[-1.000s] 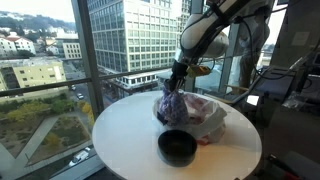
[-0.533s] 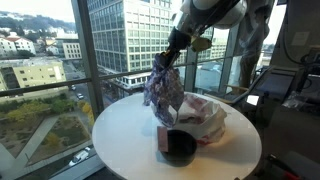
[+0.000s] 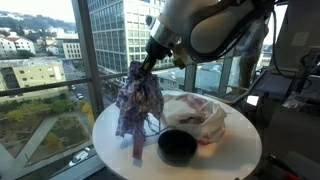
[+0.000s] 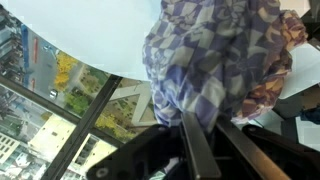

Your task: Remove the bowl, clothing, eraser and torch from the plastic bag.

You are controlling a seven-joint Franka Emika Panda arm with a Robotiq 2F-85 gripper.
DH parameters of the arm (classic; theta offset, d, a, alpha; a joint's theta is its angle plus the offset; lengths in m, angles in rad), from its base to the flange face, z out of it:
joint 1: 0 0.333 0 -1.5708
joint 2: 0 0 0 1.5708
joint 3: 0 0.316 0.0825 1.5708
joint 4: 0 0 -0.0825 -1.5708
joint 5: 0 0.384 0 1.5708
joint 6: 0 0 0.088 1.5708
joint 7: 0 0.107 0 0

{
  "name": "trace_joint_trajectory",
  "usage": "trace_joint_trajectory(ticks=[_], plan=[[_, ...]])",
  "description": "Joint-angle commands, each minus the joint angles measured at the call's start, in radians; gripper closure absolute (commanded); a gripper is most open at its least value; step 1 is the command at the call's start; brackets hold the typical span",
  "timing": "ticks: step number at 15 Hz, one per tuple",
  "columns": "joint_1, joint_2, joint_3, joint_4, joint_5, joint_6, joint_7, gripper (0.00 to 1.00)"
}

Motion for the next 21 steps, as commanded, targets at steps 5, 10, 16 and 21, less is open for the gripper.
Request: trace_joint_trajectory(ticks=[5,10,16,21], plan=[[0.033,0.284,-0.166,0.271,-0.626,0.023,0.346,0.91],[0.162,0.501,-0.215,0.433,-0.938,-0.02,0.635,0.91],[0.21,0.67,-0.236,0.558,-0.984,-0.113,0.678,0.57],[0.173,0.602,-0.175,0.497,-0.853,-0.122,0.629,0.19]])
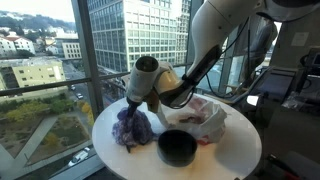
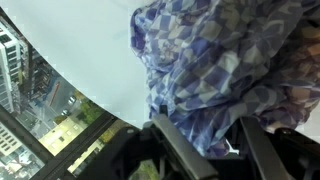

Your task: Remove the bowl, clothing, eraser and torch from the plastic bag.

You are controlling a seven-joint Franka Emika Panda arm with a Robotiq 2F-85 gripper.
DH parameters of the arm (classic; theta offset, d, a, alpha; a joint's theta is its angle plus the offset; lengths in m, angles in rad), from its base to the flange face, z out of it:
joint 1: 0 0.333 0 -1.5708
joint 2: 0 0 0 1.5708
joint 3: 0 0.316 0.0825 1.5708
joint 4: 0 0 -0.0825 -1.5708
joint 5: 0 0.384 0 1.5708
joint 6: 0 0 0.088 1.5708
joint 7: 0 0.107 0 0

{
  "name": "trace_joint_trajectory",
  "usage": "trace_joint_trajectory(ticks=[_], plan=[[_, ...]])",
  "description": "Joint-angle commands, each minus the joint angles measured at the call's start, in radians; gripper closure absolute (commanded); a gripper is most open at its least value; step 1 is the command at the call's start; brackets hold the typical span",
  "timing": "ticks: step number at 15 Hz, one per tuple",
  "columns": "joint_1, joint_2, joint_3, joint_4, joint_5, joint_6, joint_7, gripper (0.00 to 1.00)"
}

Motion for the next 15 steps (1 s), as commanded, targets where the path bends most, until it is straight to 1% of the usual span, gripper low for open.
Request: trace_joint_trajectory(ticks=[1,3,5,7,11,15], plan=[[-0.027,-0.085,0.053,-0.048,0.105,-0.006,-0.037,0.12],[-0.039,-0.131,0.069,-0.071,0.142,0.001,-0.039,0.0],[-0.061,-0.185,0.083,-0.107,0.184,0.004,-0.036,0.0],[-0.087,-0.255,0.079,-0.161,0.214,-0.007,-0.028,0.0],[-0.174,-0.395,0.069,-0.298,0.305,0.008,-0.033,0.0],[-0.266,-0.471,0.056,-0.407,0.412,0.008,-0.051,0.0]])
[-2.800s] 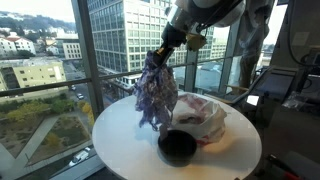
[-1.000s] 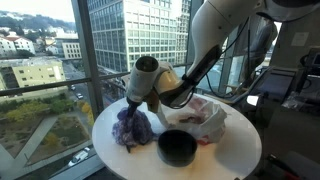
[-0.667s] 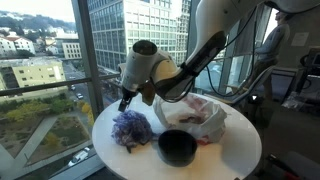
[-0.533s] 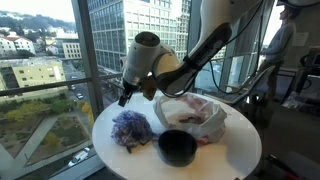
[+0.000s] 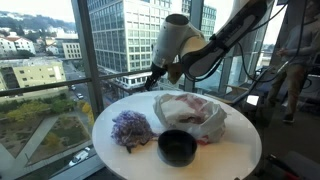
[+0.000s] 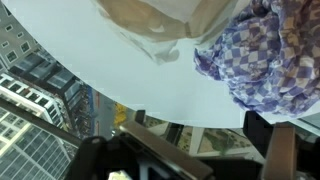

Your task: Remove the bowl, clothing, eraser and torch from the plastic bag.

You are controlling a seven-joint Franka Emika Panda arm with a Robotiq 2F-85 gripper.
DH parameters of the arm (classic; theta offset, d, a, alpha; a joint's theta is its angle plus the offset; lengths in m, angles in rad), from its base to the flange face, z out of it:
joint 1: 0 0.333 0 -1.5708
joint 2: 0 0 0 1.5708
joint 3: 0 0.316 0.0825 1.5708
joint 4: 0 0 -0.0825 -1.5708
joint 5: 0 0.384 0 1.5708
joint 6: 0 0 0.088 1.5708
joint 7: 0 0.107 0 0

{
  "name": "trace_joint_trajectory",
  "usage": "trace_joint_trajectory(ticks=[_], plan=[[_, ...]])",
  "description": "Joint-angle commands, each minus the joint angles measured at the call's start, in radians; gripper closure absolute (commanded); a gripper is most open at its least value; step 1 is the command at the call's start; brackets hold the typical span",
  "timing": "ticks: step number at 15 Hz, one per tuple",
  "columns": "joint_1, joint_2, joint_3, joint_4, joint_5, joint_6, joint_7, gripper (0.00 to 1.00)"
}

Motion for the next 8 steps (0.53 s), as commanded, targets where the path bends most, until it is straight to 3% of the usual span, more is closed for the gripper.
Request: trace_joint_trajectory(ticks=[1,8], plan=[[-0.073,-0.089,-0.004,-0.135,0.108,0.011,-0.041,0.0],[-0.151,-0.037,-0.069,-0.198,0.096,0.026,0.021,0.0]])
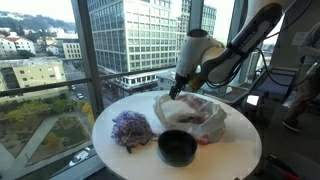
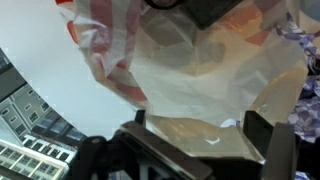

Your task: Remove the bowl, clothing, eraser and torch from the plastic bag.

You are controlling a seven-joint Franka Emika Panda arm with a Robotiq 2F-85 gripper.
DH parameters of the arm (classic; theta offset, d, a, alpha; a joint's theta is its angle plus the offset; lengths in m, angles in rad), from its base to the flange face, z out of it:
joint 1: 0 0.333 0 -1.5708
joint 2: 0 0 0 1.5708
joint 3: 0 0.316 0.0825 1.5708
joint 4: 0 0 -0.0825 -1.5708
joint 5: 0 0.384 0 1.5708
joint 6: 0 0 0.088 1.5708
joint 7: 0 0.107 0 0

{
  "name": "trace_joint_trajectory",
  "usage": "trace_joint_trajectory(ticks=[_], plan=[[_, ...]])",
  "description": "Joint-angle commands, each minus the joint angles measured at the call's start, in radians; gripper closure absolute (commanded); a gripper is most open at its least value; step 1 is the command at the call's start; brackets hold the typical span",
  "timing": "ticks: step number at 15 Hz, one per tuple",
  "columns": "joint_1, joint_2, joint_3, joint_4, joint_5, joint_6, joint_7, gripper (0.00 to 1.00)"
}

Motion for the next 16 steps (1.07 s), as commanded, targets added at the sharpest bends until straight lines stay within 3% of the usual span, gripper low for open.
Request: trace_joint_trajectory(ticks=[1,10,16], plan=[[-0.03,0.022,-0.027,-0.017,0.014,0.011,0.025,0.0],[-0.055,0.239,-0.017,0.042,0.136,-0.046,0.027,0.0],[-0.115,0.355,0.063,0.112,0.367,-0.008,0.015,0.0]])
